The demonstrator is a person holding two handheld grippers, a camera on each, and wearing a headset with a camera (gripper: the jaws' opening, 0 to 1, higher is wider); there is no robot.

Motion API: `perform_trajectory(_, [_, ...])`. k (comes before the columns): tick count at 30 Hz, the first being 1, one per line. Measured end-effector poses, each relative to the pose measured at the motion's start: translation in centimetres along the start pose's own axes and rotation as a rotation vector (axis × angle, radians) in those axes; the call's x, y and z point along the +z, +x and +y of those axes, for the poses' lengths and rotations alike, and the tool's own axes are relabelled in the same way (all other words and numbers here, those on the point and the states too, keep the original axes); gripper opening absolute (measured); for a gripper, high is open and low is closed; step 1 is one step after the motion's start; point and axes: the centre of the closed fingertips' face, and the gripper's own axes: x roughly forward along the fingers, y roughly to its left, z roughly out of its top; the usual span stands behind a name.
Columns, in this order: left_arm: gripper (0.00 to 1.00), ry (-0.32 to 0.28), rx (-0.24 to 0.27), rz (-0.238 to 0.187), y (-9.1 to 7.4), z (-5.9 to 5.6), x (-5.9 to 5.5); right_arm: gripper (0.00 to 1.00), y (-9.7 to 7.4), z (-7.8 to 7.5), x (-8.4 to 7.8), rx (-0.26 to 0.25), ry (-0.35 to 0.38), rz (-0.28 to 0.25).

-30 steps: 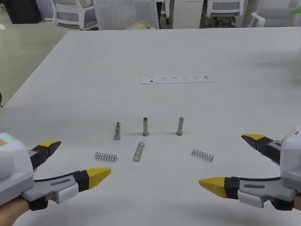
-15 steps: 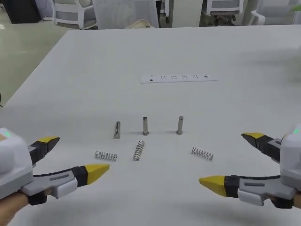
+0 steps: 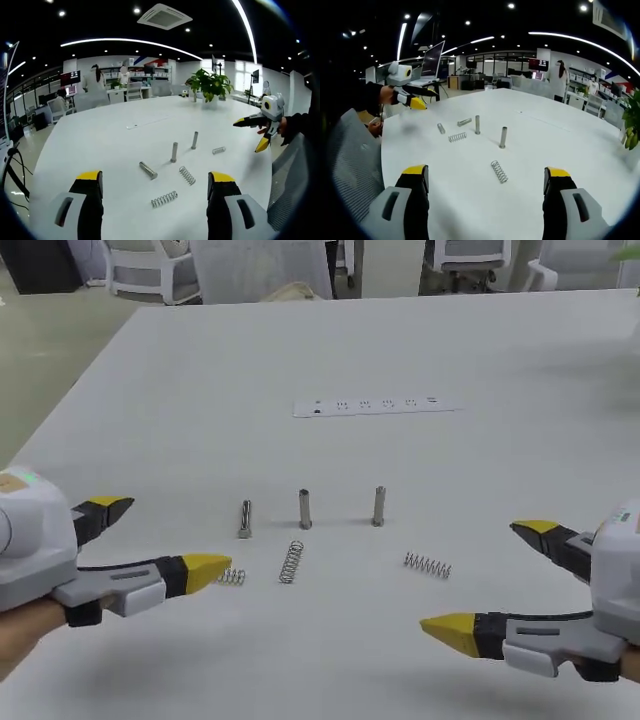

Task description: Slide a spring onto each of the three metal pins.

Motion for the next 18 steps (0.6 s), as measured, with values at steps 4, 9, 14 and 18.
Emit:
perform_trajectory(4, [0.82, 0.01, -0.02, 0.013, 1.0, 0.2, 0.4, 0.95, 0.0, 0.0, 0.0, 0.0, 0.0, 0.002])
perform_trajectory(9, [0.79, 0.0, -0.032, 0.031, 2.4, 0.8, 0.5, 0.95, 0.0, 0.0, 0.0, -0.001, 0.001, 0.003])
perform_trajectory(14, [0.75, -0.031, -0.002, 0.056, 4.0, 2.1, 0.4, 0.95, -0.1, 0.0, -0.1, -0.004, 0.0, 0.008])
perform_trajectory(18, [0.74, -0.029, 0.006, 0.077, 5.0, 2.2, 0.2, 0.95, -0.1, -0.2, -0.2, -0.008, 0.005, 0.007])
